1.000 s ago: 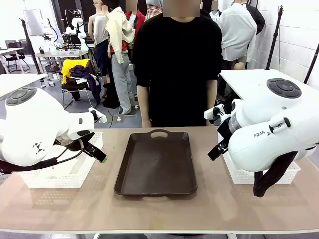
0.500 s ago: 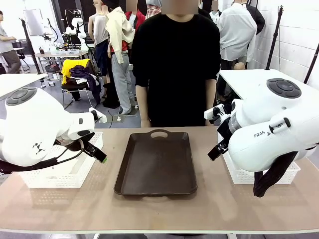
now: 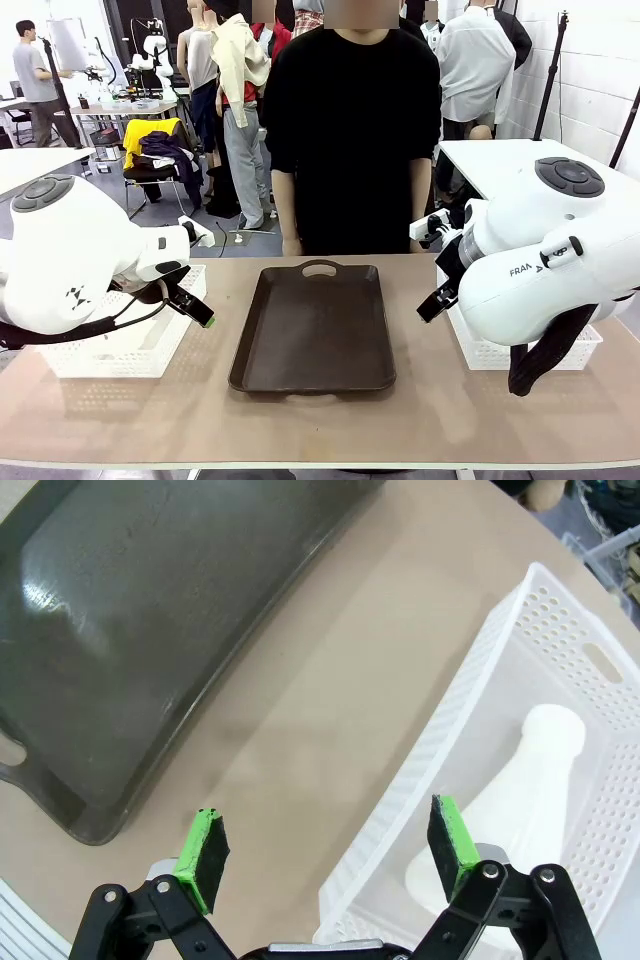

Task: Prepare the laboratory tools.
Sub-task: Pick up the Big flask that the person points to.

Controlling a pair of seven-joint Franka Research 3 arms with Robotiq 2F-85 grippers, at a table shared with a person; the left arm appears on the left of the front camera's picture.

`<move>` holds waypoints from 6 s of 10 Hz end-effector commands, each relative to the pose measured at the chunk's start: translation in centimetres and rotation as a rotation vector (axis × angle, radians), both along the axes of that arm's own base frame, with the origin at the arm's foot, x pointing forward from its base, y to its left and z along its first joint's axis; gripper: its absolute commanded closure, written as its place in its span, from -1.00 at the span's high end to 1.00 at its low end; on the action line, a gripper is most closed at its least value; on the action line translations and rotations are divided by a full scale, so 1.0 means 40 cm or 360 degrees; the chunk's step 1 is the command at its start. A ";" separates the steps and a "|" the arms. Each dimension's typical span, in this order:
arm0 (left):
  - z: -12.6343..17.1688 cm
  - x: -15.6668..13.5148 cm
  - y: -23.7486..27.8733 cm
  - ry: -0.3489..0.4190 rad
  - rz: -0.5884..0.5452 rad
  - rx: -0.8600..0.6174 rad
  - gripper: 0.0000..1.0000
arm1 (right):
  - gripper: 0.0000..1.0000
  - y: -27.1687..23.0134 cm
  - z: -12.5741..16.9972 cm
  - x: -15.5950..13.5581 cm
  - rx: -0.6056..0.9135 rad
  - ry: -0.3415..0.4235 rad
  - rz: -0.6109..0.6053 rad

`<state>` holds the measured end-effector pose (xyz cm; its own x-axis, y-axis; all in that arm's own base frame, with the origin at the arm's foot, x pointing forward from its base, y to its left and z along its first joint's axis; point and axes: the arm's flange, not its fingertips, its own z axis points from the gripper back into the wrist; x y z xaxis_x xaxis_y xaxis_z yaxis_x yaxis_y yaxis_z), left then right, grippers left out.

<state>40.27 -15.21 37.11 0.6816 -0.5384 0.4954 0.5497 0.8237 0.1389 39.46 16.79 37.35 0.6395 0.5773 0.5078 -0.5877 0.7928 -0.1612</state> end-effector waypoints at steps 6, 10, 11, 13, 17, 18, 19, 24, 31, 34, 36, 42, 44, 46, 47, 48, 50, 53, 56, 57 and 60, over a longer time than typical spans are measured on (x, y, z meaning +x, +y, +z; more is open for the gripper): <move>0.000 0.001 0.003 0.0000 0.0004 -0.0001 1.00 | 1.00 0.000 0.000 0.000 0.0001 0.0000 0.0000; 0.100 -0.035 0.072 -0.0052 0.0184 -0.0030 1.00 | 1.00 -0.108 0.188 -0.010 0.0112 0.0074 -0.0048; 0.141 -0.058 0.112 -0.0031 0.0164 -0.0147 1.00 | 1.00 -0.183 0.255 -0.007 0.0202 0.0080 -0.0115; 0.188 -0.096 0.198 0.0117 -0.0060 -0.0467 1.00 | 1.00 -0.326 0.330 -0.029 0.0408 0.0180 -0.0260; 0.187 -0.126 0.414 0.0340 -0.0049 -0.1099 1.00 | 1.00 -0.569 0.339 -0.092 0.0991 0.0342 -0.0464; 0.170 -0.119 0.489 0.0400 -0.0015 -0.1255 1.00 | 1.00 -0.603 0.318 -0.090 0.1060 0.0361 -0.0475; 0.152 -0.118 0.539 0.0390 0.0006 -0.1325 1.00 | 1.00 -0.621 0.306 -0.091 0.1087 0.0393 -0.0469; 0.128 -0.139 0.600 0.0333 0.0010 -0.1467 1.00 | 1.00 -0.629 0.261 -0.069 0.1048 0.0531 -0.0509; 0.138 -0.140 0.572 0.0369 0.0013 -0.1444 1.00 | 1.00 -0.616 0.251 -0.072 0.1020 0.0540 -0.0540; 0.138 -0.140 0.572 0.0369 0.0013 -0.1444 1.00 | 1.00 -0.616 0.251 -0.072 0.1020 0.0540 -0.0540; 0.138 -0.140 0.572 0.0369 0.0013 -0.1444 1.00 | 1.00 -0.616 0.251 -0.072 0.1020 0.0540 -0.0540; 0.138 -0.140 0.572 0.0369 0.0013 -0.1444 1.00 | 1.00 -0.616 0.251 -0.072 0.1020 0.0540 -0.0540; 0.138 -0.140 0.572 0.0369 0.0013 -0.1444 1.00 | 1.00 -0.616 0.251 -0.072 0.1020 0.0540 -0.0540; 0.138 -0.140 0.572 0.0369 0.0013 -0.1444 1.00 | 1.00 -0.616 0.251 -0.072 0.1020 0.0540 -0.0540; 0.138 -0.140 0.572 0.0369 0.0013 -0.1444 1.00 | 1.00 -0.615 0.255 -0.075 0.0987 0.0538 -0.0556; 0.138 -0.140 0.572 0.0369 0.0013 -0.1444 1.00 | 1.00 -0.607 0.263 -0.066 0.0919 0.0532 -0.0624; 0.138 -0.140 0.572 0.0369 0.0013 -0.1444 1.00 | 1.00 -0.539 0.317 -0.024 0.0723 0.0434 -0.0708; 0.138 -0.140 0.572 0.0369 0.0013 -0.1444 1.00 | 1.00 -0.375 0.315 0.101 0.0357 0.0338 -0.0852; 0.138 -0.140 0.572 0.0369 0.0013 -0.1444 1.00 | 1.00 -0.238 0.202 0.252 0.0021 0.0461 -0.0953; 0.138 -0.140 0.572 0.0369 0.0013 -0.1444 1.00 | 1.00 -0.221 0.178 0.286 -0.0009 0.0514 -0.0964; 0.138 -0.140 0.572 0.0369 0.0013 -0.1444 1.00 | 1.00 -0.223 0.116 0.374 -0.0083 0.0613 -0.1027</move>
